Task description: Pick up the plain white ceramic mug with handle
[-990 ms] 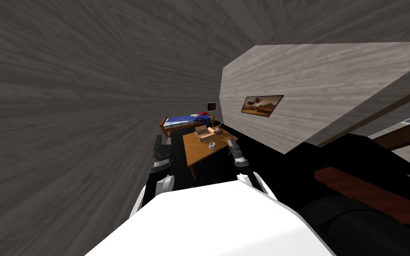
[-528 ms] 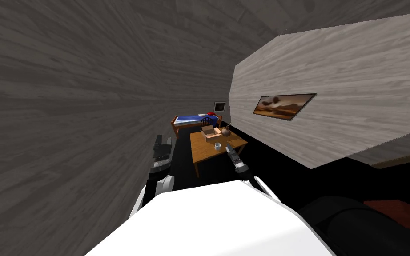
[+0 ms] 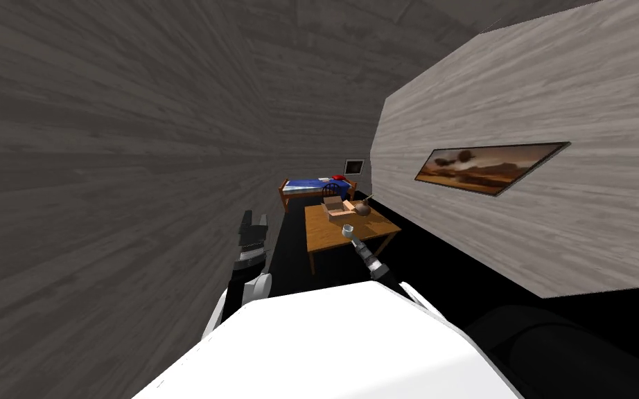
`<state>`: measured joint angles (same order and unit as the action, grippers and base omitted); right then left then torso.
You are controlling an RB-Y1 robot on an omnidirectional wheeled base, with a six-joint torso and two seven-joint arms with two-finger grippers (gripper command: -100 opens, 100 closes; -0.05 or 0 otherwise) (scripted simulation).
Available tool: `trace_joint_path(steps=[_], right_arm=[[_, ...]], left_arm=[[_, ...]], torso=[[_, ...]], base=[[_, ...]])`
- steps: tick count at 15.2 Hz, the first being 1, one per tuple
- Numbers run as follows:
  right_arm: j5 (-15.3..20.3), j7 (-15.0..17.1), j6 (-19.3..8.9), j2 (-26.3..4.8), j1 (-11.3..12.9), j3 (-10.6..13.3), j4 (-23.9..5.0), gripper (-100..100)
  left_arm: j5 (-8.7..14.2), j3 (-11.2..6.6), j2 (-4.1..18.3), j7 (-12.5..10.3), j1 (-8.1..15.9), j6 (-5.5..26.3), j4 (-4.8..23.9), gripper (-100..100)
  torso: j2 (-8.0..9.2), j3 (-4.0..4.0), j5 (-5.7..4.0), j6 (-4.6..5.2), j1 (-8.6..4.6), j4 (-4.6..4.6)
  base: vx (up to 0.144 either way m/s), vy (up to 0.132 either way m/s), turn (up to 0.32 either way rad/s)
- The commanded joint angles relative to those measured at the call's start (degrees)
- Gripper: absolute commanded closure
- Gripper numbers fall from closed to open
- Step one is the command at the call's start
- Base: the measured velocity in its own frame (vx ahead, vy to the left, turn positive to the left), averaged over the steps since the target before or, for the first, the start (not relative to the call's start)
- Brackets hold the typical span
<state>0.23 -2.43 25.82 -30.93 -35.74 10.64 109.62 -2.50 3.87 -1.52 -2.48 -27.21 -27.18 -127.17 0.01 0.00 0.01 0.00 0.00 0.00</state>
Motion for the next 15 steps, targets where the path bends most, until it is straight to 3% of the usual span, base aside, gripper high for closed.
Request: trace_joint_path(steps=[1, 3, 6, 8, 9, 10, 11, 12, 14, 15], right_arm=[[-0.8, 0.0, -1.4, -2.9, -0.6, 1.7, -2.3, -100], [-0.8, 0.0, -1.4, -4.1, -0.6, 1.7, -2.3, -100], [-2.0, -0.4, -3.2, -9.2, -2.3, 5.1, -6.2, -100], [-2.0, -0.4, -3.2, -10.9, -2.3, 5.1, -6.4, -100], [-2.7, -0.6, -4.0, -13.1, -3.1, 6.8, -8.1, -100], [-2.7, -0.6, -4.0, -14.3, -3.1, 6.8, -8.5, -100], [-2.7, -0.6, -4.0, -14.3, -3.1, 6.8, -8.5, -100], [-3.4, -0.9, -4.9, -16.6, -3.8, 8.6, -10.4, -100], [-3.4, -0.9, -4.9, -17.6, -3.8, 8.6, -10.7, -100], [-4.1, -1.1, -5.8, -19.8, -4.6, 10.4, -12.8, -100]], left_arm=[[0.0, 0.00, 0.0, 0.0, 0.0, 0.0, 0.0, 0], [0.0, 0.01, 0.0, 0.0, 0.0, 0.0, 0.0, 0], [0.0, 0.01, 0.0, 0.0, 0.0, 0.0, 0.0, 0], [0.0, 0.01, 0.0, 0.0, 0.0, 0.0, 0.0, 0], [0.0, 0.00, 0.0, 0.0, 0.0, 0.0, 0.0, 0], [0.0, 0.01, 0.0, 0.0, 0.0, 0.0, 0.0, 0], [0.0, 0.00, 0.0, 0.0, 0.0, 0.0, 0.0, 0], [0.0, 0.00, 0.0, 0.0, 0.0, 0.0, 0.0, 0], [0.0, 0.00, 0.0, 0.0, 0.0, 0.0, 0.0, 0], [0.0, 0.00, 0.0, 0.0, 0.0, 0.0, 0.0, 0]], torso=[[0.00, 0.00, 0.00, 0.00, 0.00, 0.00], [-0.01, -0.01, 0.00, -0.05, 0.02, 0.00], [-0.02, -0.01, 0.00, -0.04, -0.01, -0.01], [-0.03, -0.02, 0.01, -0.05, 0.01, -0.01], [-0.03, -0.02, 0.00, -0.01, -0.01, -0.01], [-0.01, -0.01, 0.00, -0.04, 0.01, -0.01], [-0.02, -0.01, 0.00, -0.03, 0.00, -0.01], [-0.02, -0.01, 0.00, 0.00, -0.02, -0.01], [-0.03, -0.02, 0.00, -0.05, -0.01, -0.01], [-0.03, -0.02, 0.00, -0.01, -0.01, -0.01]], base=[[-0.001, 0.018, 0.307], [0.001, 0.011, 0.245], [0.003, 0.015, 0.353], [0.004, 0.011, 0.287], [0.005, 0.014, 0.336], [0.005, 0.011, 0.319], [0.003, 0.004, 0.110], [0.003, 0.013, 0.260], [0.003, 0.010, 0.278], [0.004, 0.014, 0.394]])
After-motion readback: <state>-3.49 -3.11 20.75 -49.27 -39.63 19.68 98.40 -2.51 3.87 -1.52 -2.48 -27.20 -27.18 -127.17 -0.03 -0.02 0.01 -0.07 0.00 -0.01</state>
